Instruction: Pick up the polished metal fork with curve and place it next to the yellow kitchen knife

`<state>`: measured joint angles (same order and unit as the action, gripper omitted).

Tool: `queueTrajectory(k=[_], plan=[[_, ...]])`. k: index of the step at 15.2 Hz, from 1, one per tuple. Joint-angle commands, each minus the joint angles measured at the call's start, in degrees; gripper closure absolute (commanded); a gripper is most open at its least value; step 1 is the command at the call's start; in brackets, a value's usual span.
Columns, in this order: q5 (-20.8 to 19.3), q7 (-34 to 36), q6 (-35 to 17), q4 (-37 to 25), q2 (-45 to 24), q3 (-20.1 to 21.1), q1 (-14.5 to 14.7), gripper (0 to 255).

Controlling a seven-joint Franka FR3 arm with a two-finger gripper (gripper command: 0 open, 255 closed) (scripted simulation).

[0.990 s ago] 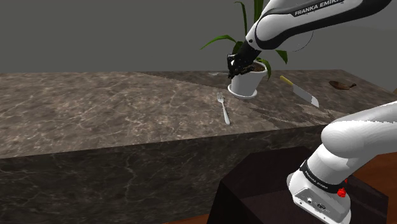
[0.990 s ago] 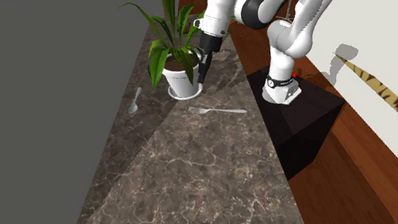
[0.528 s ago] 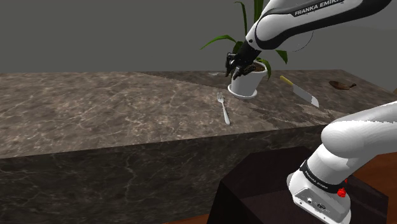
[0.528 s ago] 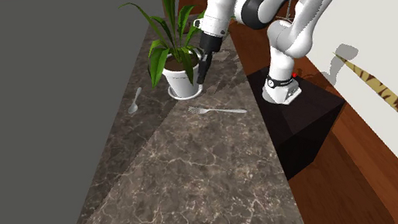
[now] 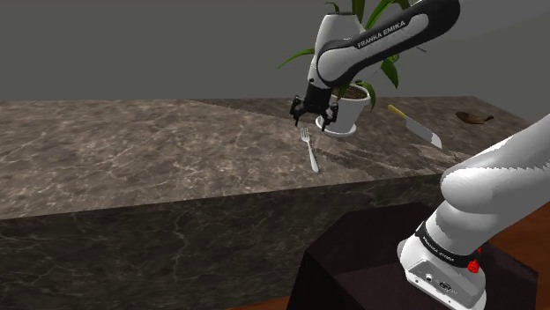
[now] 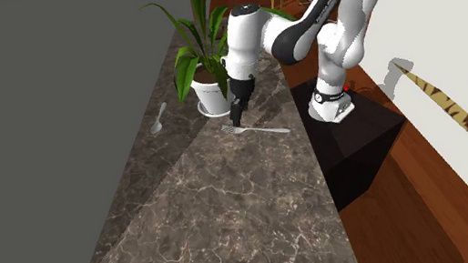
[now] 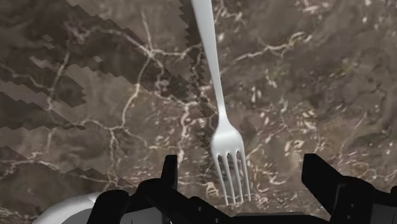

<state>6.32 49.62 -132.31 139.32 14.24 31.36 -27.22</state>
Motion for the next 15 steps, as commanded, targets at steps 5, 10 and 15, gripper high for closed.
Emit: queueTrajectory(k=[5, 10, 15], plan=[[-4.1, 4.4, -2.9, 0.3, -5.6, 2.0, -1.3, 0], [-5.4, 5.3, -5.0, 0.9, -7.3, 2.3, -1.6, 0], [-5.4, 5.3, -5.0, 0.9, -7.3, 2.3, -1.6, 0]])
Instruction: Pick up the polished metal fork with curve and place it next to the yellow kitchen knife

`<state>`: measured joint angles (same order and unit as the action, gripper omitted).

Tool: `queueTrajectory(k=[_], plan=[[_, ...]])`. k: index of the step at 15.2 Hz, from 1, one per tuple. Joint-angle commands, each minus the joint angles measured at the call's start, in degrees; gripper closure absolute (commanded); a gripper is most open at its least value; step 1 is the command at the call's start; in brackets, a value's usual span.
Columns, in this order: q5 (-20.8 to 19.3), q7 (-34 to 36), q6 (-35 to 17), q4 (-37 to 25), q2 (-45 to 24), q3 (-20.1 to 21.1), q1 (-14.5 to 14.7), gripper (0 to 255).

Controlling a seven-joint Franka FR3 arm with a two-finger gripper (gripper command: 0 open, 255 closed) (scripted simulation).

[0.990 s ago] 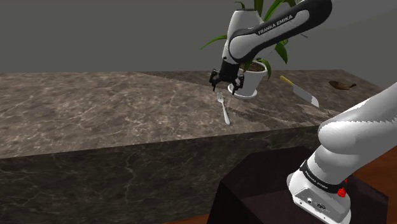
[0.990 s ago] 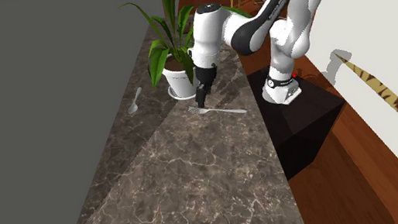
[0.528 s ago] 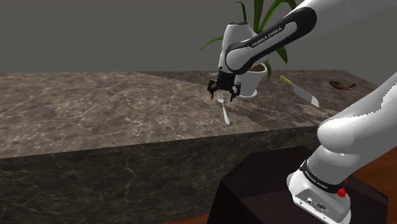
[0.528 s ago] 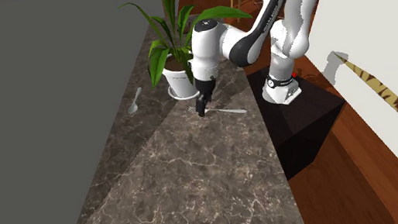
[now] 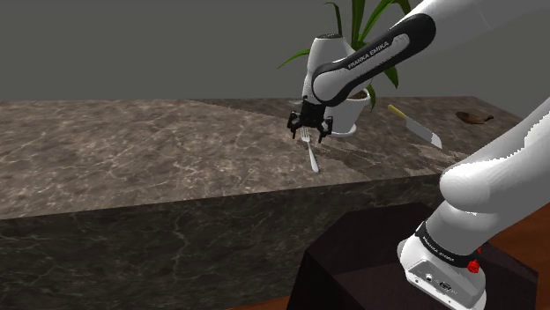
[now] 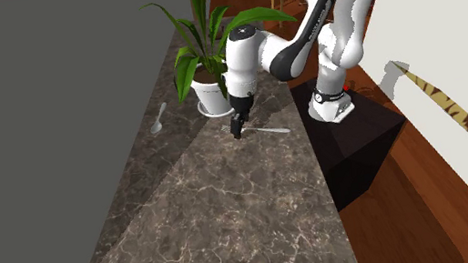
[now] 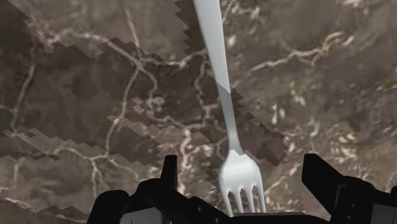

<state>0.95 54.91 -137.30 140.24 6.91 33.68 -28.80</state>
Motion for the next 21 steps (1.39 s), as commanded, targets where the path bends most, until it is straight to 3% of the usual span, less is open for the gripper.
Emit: queueTrajectory(k=[1, 10, 21], plan=[[0.0, 0.0, 0.0, 0.0, 0.0, 0.0, 0.0, 255], [0.0, 0.0, 0.0, 0.0, 0.0, 0.0, 0.0, 255], [3.7, -3.2, 9.2, -4.0, 5.9, -1.6, 0.9, 255]])
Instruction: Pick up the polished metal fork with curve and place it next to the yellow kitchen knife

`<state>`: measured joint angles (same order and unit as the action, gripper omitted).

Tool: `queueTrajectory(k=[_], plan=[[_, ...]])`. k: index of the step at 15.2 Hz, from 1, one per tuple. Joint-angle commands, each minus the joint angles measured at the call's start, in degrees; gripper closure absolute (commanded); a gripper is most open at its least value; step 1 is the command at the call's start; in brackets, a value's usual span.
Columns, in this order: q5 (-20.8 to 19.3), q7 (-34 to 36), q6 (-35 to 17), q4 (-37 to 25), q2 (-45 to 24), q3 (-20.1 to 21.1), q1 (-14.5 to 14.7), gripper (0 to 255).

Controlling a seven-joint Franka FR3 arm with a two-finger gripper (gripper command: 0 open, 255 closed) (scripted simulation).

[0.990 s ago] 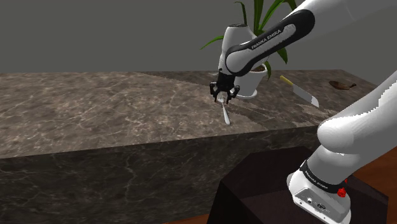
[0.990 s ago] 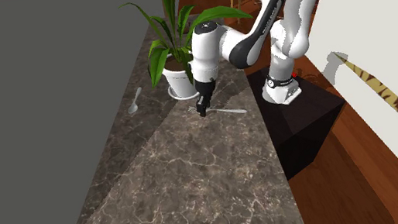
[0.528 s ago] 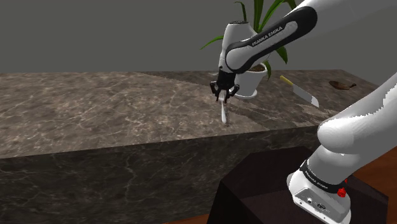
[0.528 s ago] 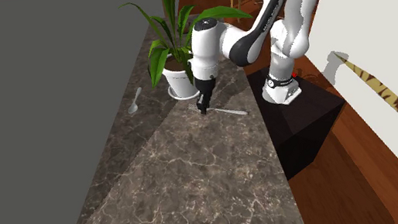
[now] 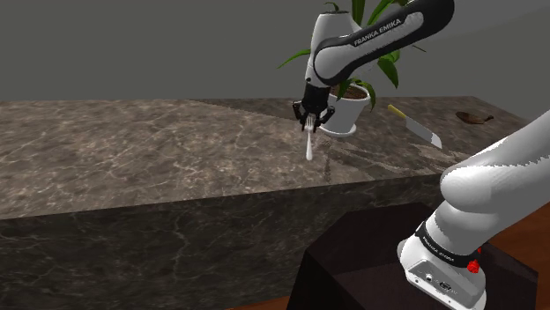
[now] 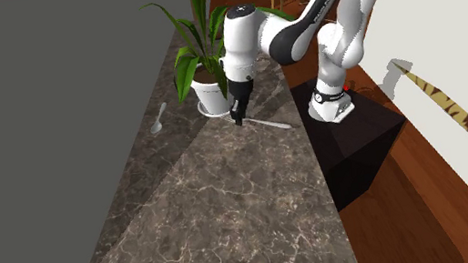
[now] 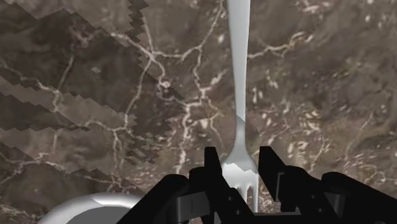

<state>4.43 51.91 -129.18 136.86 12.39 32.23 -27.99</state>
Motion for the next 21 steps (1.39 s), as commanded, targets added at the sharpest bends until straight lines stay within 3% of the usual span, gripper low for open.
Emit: queueTrajectory(k=[1, 12, 21], plan=[[0.4, -0.4, 1.9, -1.0, 0.9, -0.3, 0.1, 255], [1.7, -1.9, 10.2, -6.1, 4.4, -1.7, 0.4, 255], [1.3, -15.8, 9.5, -1.3, 8.2, -11.4, -3.9, 255]])
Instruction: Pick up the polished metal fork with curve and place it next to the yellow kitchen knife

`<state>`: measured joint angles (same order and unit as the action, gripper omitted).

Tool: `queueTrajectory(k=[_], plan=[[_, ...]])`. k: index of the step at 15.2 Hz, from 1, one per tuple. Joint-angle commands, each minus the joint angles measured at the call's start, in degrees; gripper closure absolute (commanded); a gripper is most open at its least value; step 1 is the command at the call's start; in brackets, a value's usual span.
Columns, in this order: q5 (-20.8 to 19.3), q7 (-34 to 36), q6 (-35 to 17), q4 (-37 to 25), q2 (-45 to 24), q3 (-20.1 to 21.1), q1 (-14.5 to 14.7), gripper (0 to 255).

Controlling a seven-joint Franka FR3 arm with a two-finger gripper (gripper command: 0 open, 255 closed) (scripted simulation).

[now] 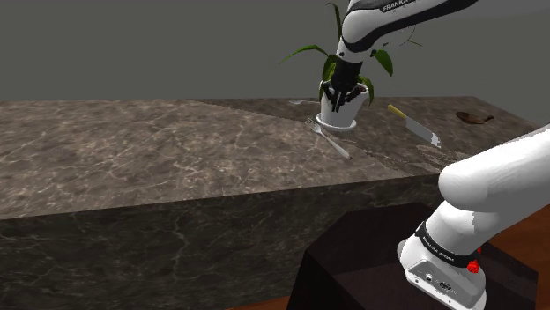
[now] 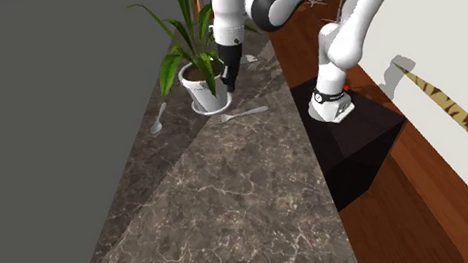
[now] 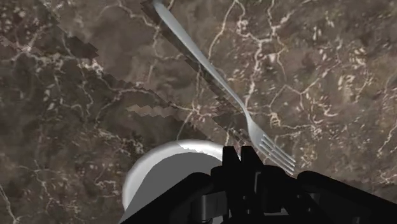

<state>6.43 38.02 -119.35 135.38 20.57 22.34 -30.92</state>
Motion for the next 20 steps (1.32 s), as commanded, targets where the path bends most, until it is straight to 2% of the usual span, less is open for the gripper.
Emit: queueTrajectory(k=[1, 2, 3, 6, 9, 17, 20], plan=[[-1.0, -3.4, -0.4, 0.3, 0.1, -2.5, -1.6, 255], [-0.2, -1.8, 0.7, -0.3, 0.3, -1.3, -0.7, 255], [-0.2, -1.8, 0.7, -0.3, 0.3, -1.3, -0.7, 0], [7.0, -28.9, 1.1, 1.4, -3.6, -8.4, 4.4, 0], [11.4, -54.4, 5.6, 0.7, -9.0, -13.9, 8.4, 0], [12.7, -55.3, -0.4, 4.6, -11.1, -12.6, 8.9, 0], [12.8, -55.3, -0.4, 4.6, -11.1, -12.4, 8.7, 0]])
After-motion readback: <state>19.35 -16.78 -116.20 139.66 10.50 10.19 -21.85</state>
